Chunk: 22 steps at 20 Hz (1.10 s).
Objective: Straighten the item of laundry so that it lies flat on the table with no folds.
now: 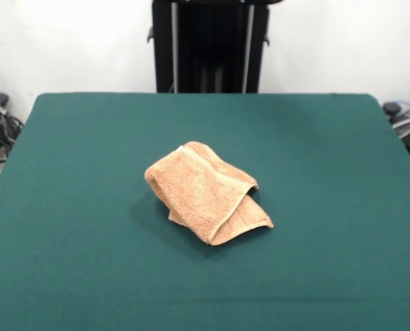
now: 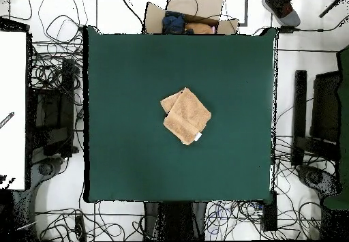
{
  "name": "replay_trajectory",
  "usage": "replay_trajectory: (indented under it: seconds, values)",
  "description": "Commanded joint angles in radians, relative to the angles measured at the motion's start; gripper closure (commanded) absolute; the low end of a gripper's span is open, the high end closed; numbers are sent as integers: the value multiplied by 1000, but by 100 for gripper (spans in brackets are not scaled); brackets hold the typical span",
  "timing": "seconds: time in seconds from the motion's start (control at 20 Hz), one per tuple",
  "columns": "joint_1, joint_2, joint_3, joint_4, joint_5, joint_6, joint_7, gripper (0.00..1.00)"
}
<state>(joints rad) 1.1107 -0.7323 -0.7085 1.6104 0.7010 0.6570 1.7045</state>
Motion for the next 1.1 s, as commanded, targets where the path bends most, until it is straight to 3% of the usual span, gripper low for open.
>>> replay_trajectory:
  seconds: [0.05,0.5,0.8,1.1]
  values:
    - [-61,-9,46,-66,-88,317,290,0]
    - [-32,-80,35,-75,-120,425,306,0]
    - [7,-60,106,113,-80,187,278,0]
    - [25,-54,167,214,-41,47,270,0]
